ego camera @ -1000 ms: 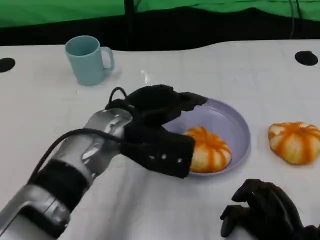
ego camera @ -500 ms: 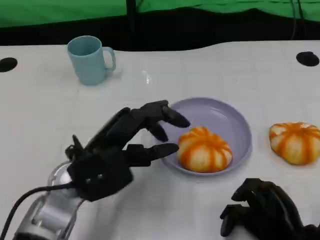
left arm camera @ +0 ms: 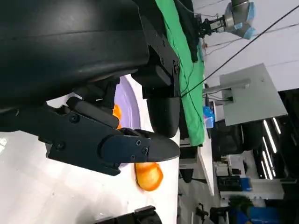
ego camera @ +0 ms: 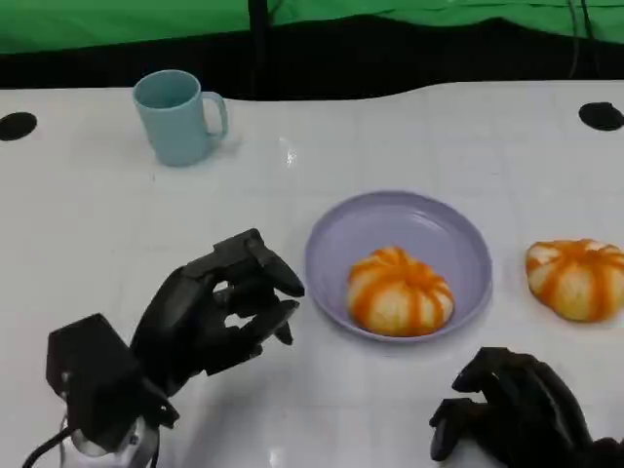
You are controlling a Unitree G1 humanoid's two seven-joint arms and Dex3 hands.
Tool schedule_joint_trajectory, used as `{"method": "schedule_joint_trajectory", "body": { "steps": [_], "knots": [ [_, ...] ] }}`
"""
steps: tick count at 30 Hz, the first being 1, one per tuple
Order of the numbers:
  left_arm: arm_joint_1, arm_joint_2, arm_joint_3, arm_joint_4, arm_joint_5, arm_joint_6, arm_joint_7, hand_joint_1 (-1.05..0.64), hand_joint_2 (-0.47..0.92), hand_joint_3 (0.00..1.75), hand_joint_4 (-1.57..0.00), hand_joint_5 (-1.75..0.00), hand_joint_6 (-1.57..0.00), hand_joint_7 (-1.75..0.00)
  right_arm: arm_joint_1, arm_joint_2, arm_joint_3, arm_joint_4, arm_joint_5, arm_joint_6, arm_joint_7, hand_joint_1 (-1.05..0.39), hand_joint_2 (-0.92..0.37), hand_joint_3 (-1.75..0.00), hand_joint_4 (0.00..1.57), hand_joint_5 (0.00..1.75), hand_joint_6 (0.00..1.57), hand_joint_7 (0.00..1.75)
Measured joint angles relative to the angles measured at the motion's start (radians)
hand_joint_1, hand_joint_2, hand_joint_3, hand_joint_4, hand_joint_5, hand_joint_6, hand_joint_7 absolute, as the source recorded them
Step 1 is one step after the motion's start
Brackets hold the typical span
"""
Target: Grasp the bread from the table and place it into the plate.
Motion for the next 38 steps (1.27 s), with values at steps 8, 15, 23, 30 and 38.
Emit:
{"method": "schedule_joint_trajectory", "body": {
  "steps": [8,15,23,30,38],
  "knots": [
    [0.153,-0.073,0.071,-0.038,-0.266,0.174,-0.151,-0.63,0.92,0.22,-0.81,-1.75,-0.59,-1.74,-0.001,0.001,0.002,0.0,0.0,0.0,0.001,-1.04,-0.72,0.0,1.57,0.74,1.57,0.37],
    [0.186,-0.079,0.104,-0.088,-0.323,0.29,-0.192,-0.64,0.92,0.19,-0.83,-1.75,-0.61,-1.75,0.004,0.002,0.002,-0.007,0.0,0.001,-0.003,-1.02,-0.72,0.0,1.57,0.73,1.57,0.36],
    [0.198,-0.082,0.132,-0.085,-0.331,0.323,-0.257,-0.63,0.92,0.17,-0.84,-1.75,-0.61,-1.75,0.004,0.002,0.001,-0.007,0.005,0.003,-0.003,-1.03,-0.71,0.0,1.57,0.73,1.57,0.35],
    [0.196,-0.088,0.141,-0.075,-0.329,0.338,-0.272,-0.63,0.92,0.17,-0.84,-1.75,-0.62,-1.75,0.003,0.001,0.0,-0.006,0.005,0.003,-0.002,-1.02,-0.72,0.0,1.57,0.72,1.57,0.35],
    [0.184,-0.09,0.149,-0.054,-0.312,0.339,-0.28,-0.64,0.92,0.16,-0.85,-1.75,-0.62,-1.75,0.0,-0.001,-0.002,0.0,0.005,0.003,-0.001,-1.04,-0.72,0.0,1.57,0.73,1.57,0.36]
  ]
}}
